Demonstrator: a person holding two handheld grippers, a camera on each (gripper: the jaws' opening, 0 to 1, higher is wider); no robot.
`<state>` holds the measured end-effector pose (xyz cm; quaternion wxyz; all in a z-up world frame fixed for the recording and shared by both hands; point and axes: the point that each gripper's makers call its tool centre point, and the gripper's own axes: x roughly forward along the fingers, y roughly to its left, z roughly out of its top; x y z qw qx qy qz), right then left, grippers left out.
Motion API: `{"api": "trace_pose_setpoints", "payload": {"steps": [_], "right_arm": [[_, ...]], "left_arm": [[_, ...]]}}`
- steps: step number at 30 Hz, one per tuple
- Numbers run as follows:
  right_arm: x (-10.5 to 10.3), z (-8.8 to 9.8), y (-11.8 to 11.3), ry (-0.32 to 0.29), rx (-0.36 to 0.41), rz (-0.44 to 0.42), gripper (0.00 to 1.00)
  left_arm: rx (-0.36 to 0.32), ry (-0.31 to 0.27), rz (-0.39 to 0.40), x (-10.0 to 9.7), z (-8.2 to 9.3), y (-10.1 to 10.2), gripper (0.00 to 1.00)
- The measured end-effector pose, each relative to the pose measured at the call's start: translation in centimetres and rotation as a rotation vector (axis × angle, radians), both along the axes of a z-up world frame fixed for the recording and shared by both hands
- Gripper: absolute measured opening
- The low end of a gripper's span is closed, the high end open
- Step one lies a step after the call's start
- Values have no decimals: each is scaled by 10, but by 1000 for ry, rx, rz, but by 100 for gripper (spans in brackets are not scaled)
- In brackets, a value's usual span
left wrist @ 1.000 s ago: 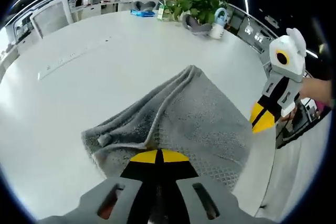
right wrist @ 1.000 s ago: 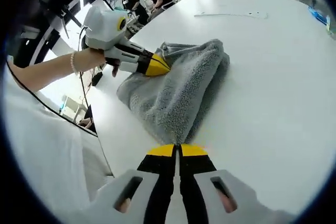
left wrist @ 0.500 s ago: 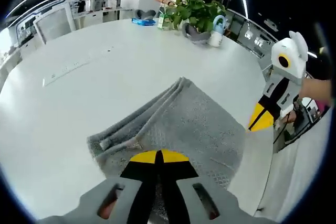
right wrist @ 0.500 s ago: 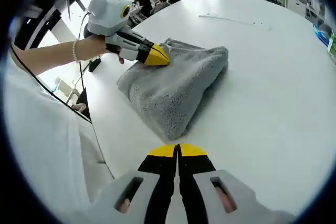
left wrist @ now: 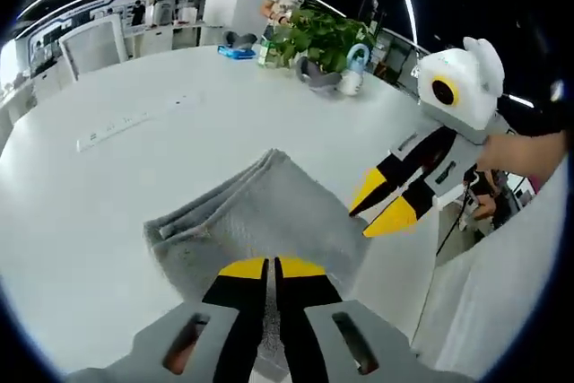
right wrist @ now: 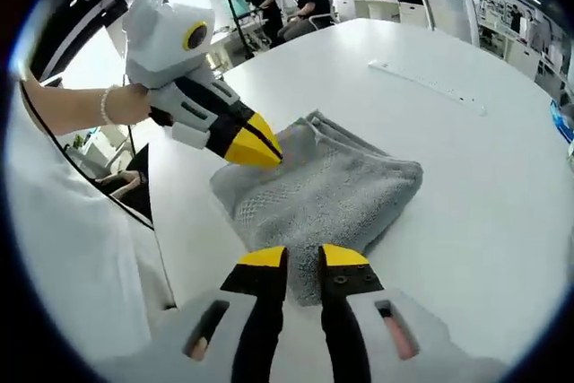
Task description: Fold the towel on the table until its edges align and the towel forms a compact rectangular stack.
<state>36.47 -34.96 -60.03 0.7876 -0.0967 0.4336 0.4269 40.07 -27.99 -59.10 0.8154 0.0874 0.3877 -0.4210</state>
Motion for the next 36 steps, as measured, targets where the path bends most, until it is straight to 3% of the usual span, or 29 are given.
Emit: {"api": "trace_pose_setpoints", "payload": {"steps": [6, 10, 18, 21, 30, 34, 36], "right_arm": [[1, -14, 1, 16, -30, 21, 17], [1, -25, -1, 28, -78, 36, 17], [0, -36, 1, 62, -108, 25, 16], [0, -38, 2, 68, -117, 15, 15], [4, -46, 4, 52, -195, -7, 14], [7, -49, 3, 89, -204, -32, 13], [8, -49, 3, 107, -201, -46, 13]], "left_arm": [[51, -41, -48, -12, -4, 2, 6], [92, 4, -52, -21, -18, 8, 7], [149, -15, -71, -22, -38, 16, 15], [145, -14, -68, -21, -48, 15, 16], [101, 5, -36, -13, -53, 11, 14], [131, 2, -45, -12, -54, 8, 14], [160, -32, -88, -10, -55, 7, 14]]}}
